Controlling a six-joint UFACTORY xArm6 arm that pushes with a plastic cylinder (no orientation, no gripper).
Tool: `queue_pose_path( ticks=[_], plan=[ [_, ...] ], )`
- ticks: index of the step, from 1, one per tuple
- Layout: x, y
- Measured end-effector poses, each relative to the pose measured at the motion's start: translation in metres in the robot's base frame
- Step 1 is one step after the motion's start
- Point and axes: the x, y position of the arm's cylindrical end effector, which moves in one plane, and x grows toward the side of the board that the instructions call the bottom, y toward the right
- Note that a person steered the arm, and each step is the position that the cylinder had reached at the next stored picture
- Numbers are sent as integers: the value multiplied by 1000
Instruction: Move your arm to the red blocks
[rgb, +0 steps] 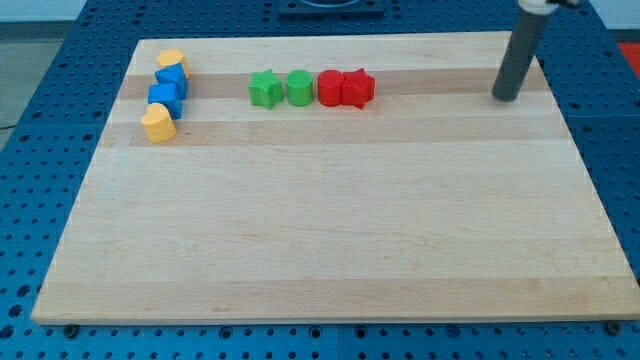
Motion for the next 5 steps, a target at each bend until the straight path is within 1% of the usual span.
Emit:
queue_pose_path(
  ticks=[1,2,3,4,5],
  plan=[
    [57,-21],
    [89,-64],
    [92,-132],
    [82,-185],
    [43,-203]
  ],
)
